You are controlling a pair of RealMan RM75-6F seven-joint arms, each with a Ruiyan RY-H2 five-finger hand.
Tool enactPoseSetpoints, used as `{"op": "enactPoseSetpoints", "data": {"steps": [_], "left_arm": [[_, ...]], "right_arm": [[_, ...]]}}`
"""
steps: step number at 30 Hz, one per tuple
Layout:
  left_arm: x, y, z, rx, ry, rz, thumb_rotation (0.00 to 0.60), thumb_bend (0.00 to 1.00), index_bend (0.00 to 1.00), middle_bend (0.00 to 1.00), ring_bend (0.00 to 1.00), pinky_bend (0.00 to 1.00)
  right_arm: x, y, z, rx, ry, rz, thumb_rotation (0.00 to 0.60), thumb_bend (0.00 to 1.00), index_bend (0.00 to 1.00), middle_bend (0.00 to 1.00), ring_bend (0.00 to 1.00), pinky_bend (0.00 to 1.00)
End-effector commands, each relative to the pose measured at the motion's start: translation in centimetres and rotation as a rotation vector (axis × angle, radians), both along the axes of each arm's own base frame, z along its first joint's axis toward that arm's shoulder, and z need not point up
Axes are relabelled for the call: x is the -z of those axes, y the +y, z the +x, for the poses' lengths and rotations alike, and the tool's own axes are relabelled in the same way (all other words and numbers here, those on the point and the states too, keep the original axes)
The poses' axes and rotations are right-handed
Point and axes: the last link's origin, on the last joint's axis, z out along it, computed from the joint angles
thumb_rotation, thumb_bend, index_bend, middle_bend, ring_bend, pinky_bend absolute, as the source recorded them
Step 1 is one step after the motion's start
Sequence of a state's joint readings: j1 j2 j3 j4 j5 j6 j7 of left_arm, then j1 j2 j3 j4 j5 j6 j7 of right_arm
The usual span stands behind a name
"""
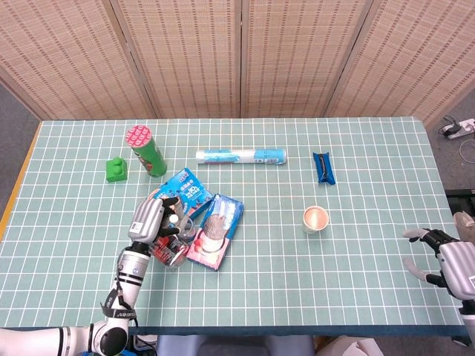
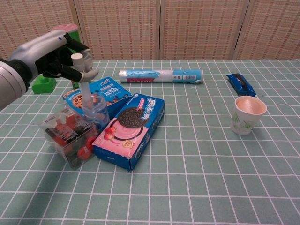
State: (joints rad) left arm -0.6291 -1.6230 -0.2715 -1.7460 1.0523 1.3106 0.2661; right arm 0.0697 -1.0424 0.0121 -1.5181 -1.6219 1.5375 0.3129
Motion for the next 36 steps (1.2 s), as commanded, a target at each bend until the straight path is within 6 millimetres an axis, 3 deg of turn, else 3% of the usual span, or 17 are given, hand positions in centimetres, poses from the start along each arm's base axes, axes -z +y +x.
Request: {"op": "enactPoseSetpoints", "data": {"steps": [1, 6, 16, 20, 36], "left_arm": [[0.3, 0.0, -0.1, 0.002, 0.000, 0.000, 0.600, 0.53, 0.83, 1.00, 0.95, 1.00], [0.7, 0.0, -0.3, 0.007, 0.011, 0.001, 0.600, 0.53, 0.78, 1.00, 0.95, 1.00], [1.1, -0.1, -0.9, 0.006, 0.040, -0.003, 0.600, 0.53, 0.52, 1.00, 0.95, 1.00], [1.0, -0.2, -1.0, 0.016, 0.032, -0.014, 0.600, 0.52, 0.47, 1.00, 0.95, 1.00], [0.0, -0.9, -1.7, 0.016, 0.060, -0.028, 0.600, 0.16, 0.39, 1.00, 0.95, 1.00]], "right_arm": [[0.0, 0.0, 0.0, 0.000, -0.001, 0.000, 0.600, 0.21, 0.37, 0.44, 0.39, 0.60], [-0.1, 0.0, 0.0, 0.000, -0.003, -0.002, 0.600, 0.21, 0.37, 0.44, 0.39, 0.60], [-0.1, 0.0, 0.0, 0.000, -0.004, -0.001, 0.600, 0.21, 0.37, 0.44, 0.39, 0.60], [-0.1, 0.0, 0.0, 0.000, -0.003, 0.001, 0.600, 0.21, 0.37, 0.44, 0.39, 0.60], [0.0, 0.0, 0.0, -0.001, -0.002, 0.004, 0.600, 0.21, 0.37, 0.44, 0.39, 0.60]]}}
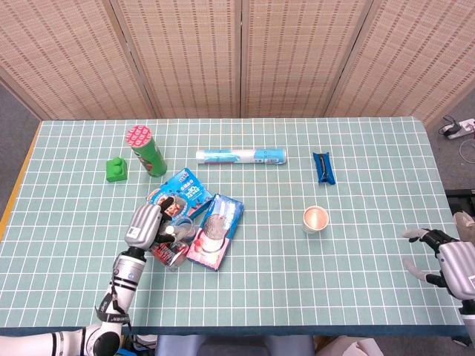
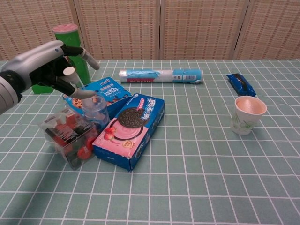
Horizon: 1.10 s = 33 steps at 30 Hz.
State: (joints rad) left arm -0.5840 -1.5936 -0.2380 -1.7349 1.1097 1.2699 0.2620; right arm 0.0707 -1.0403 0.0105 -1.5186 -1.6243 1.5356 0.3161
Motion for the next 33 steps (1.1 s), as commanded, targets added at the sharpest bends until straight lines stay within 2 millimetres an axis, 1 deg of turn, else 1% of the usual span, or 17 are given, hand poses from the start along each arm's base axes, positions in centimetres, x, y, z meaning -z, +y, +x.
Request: {"op": "enactPoseSetpoints", "data": {"steps": [1, 5, 8, 10, 14, 17, 22, 26, 33], "left_arm": [[-0.2, -0.1, -0.1, -0.004, 0.003, -0.002, 0.600, 0.14, 0.38, 1.00, 0.95, 1.00], [-0.5, -0.4, -0.2, -0.010, 0.006, -0.004, 0.596, 0.11, 0.37, 1.00, 0.95, 1.00], [-0.9, -0.6, -0.4, -0.015, 0.012, -0.004, 0.566, 0.09, 0.36, 1.00, 0.95, 1.00], [-1.3, -0.9, -0.6, -0.018, 0.021, -0.003, 0.559, 0.09, 0.35, 1.00, 0.95, 1.00], [-2.0, -1.5, -1.0, -0.023, 0.038, 0.003, 0.557, 0.09, 0.34, 1.00, 0.95, 1.00], [-2.8, -2.1, -1.7, -0.035, 0.054, 0.015, 0.559, 0.09, 0.34, 1.00, 0.95, 1.00], [-4.7, -3.2, -3.8, -0.064, 0.109, 0.053, 0.600, 0.09, 0.35, 1.00, 0.95, 1.00], [-6.3, -4.0, -5.8, -0.081, 0.153, 0.113, 0.600, 0.09, 0.36, 1.00, 0.95, 1.00], [-9.5, -5.7, -9.7, -0.107, 0.219, 0.228, 0.600, 0.09, 0.36, 1.00, 0.95, 1.00]], "right_arm": [[0.0, 0.0, 0.0, -0.001, -0.001, -0.001, 0.600, 0.21, 0.37, 0.44, 0.39, 0.60], [0.0, 0.0, 0.0, 0.000, 0.000, 0.000, 0.600, 0.21, 0.37, 0.44, 0.39, 0.60], [0.0, 0.0, 0.0, 0.000, 0.001, 0.002, 0.600, 0.21, 0.37, 0.44, 0.39, 0.60], [0.1, 0.0, 0.0, -0.001, 0.003, 0.004, 0.600, 0.21, 0.37, 0.44, 0.39, 0.60], [0.2, 0.0, 0.1, -0.001, 0.007, 0.007, 0.600, 0.21, 0.37, 0.44, 0.39, 0.60], [0.3, 0.0, 0.1, -0.001, 0.010, 0.008, 0.600, 0.21, 0.37, 0.44, 0.39, 0.60], [0.5, 0.0, 0.1, 0.002, 0.020, 0.012, 0.600, 0.21, 0.37, 0.44, 0.39, 0.60], [0.8, -0.1, 0.1, 0.009, 0.033, 0.015, 0.600, 0.21, 0.37, 0.44, 0.39, 0.60], [1.3, -0.2, 0.2, 0.021, 0.057, 0.019, 0.600, 0.21, 0.37, 0.44, 0.39, 0.60]]}}
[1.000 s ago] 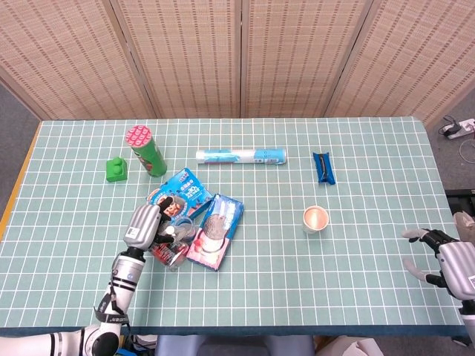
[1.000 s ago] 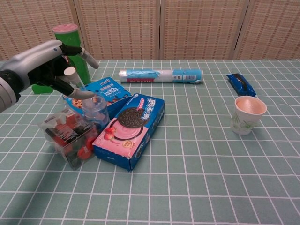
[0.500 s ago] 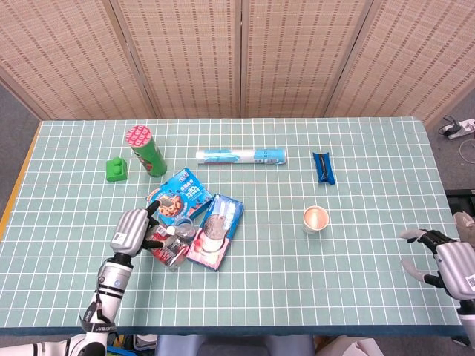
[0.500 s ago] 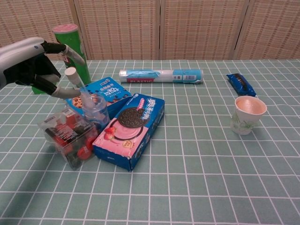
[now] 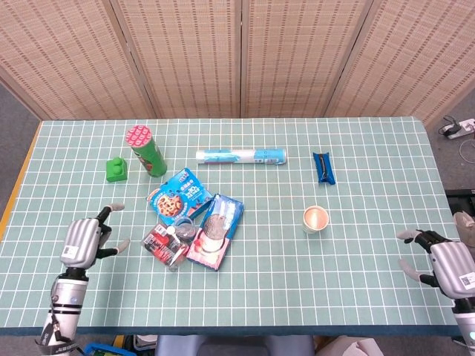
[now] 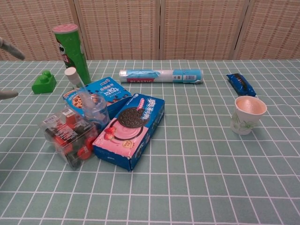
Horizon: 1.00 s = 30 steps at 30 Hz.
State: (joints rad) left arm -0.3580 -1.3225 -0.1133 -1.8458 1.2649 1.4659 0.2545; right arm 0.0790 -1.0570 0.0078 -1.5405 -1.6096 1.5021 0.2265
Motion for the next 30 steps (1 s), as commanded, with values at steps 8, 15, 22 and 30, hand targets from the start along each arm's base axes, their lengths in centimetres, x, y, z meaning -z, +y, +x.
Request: {"op": "enactPoseSetpoints", "data": {"steps": [8, 15, 22, 30], "left_arm": [[-3.9, -3.6, -5.6, -0.028, 0.125, 0.109, 0.600, 0.08, 0.37, 1.00, 0.93, 1.00], [-4.3, -5.4, -7.6, -0.039, 0.283, 0.043, 0.600, 0.09, 0.37, 1.00, 0.90, 1.00], [-3.7, -5.4, -7.9, 0.021, 0.328, 0.032, 0.600, 0.09, 0.37, 1.00, 0.88, 1.00], [-2.8, -5.5, -8.4, 0.033, 0.315, 0.021, 0.600, 0.09, 0.37, 1.00, 0.88, 1.00]], "right_arm": [[1.1, -0.3, 0.2, 0.018, 0.029, 0.020, 0.600, 0.21, 0.37, 0.44, 0.39, 0.60], [1.5, -0.5, 0.2, 0.031, 0.049, 0.022, 0.600, 0.21, 0.37, 0.44, 0.39, 0.60], [1.7, -0.6, 0.3, 0.034, 0.059, 0.023, 0.600, 0.21, 0.37, 0.44, 0.39, 0.60], [1.4, -0.6, 0.0, 0.040, 0.048, 0.025, 0.600, 0.21, 0.37, 0.44, 0.39, 0.60]]}}
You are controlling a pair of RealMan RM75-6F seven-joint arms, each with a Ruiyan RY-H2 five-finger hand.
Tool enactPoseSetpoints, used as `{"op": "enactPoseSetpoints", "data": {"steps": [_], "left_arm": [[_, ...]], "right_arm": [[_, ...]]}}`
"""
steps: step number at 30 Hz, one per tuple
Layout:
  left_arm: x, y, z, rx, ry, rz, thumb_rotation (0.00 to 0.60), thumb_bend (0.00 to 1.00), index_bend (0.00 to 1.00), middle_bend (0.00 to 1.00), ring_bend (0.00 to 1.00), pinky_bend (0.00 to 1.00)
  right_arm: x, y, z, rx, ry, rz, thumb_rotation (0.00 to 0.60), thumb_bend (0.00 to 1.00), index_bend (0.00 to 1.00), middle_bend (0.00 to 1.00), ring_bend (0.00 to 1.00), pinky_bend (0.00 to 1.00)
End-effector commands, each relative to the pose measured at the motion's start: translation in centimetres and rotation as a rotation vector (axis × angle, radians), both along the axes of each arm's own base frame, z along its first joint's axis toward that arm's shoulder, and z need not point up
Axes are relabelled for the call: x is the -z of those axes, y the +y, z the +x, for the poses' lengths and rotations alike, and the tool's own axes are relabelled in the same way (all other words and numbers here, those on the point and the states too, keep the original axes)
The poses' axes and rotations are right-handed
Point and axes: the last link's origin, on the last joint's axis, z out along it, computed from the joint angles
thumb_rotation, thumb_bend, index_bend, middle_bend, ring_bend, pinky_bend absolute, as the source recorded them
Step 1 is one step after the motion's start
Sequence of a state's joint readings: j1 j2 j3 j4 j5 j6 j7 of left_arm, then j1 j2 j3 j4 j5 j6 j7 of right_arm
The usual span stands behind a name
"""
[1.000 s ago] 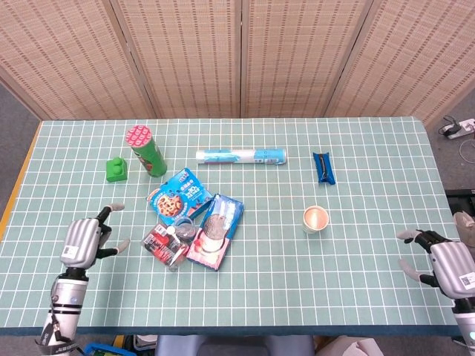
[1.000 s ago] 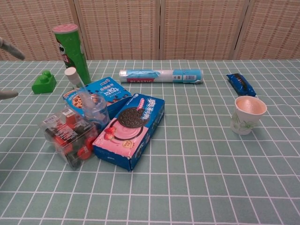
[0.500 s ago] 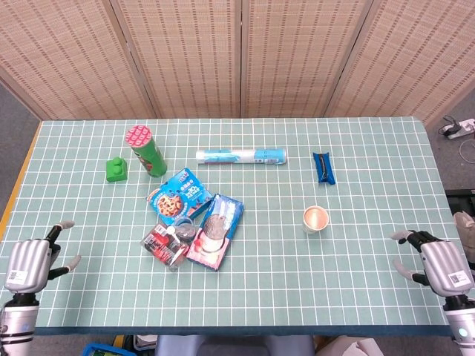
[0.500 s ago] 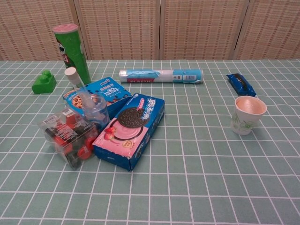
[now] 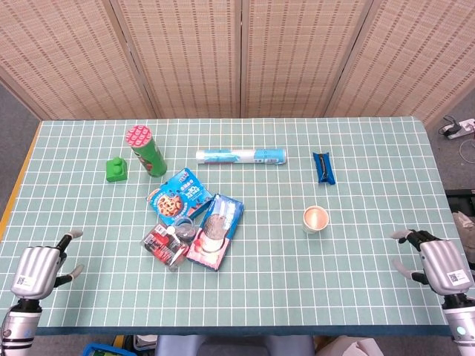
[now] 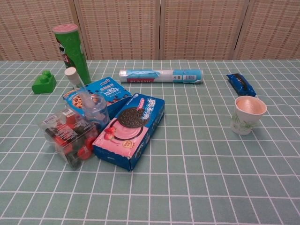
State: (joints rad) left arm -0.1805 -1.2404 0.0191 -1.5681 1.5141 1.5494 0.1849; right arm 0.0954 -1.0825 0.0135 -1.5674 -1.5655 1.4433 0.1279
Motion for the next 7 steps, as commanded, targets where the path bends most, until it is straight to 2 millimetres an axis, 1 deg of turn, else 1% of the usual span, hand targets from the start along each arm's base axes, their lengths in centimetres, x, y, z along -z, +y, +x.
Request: {"op": "enactPoseSetpoints", "data": {"steps": [1, 7], "left_arm": [[0.10, 0.02, -0.11, 0.000, -0.007, 0.004, 0.600, 0.09, 0.37, 1.00, 0.88, 1.00], [0.16, 0.13, -0.22, 0.002, -0.020, 0.009, 0.600, 0.09, 0.37, 1.00, 0.88, 1.00]], "right_arm": [[-0.06, -0.01, -0.07, 0.000, -0.001, 0.002, 0.600, 0.21, 0.37, 0.44, 0.39, 0.60], [-0.01, -0.10, -0.08, -0.001, -0.003, 0.008, 0.600, 0.21, 0.37, 0.44, 0.39, 0.60]]}}
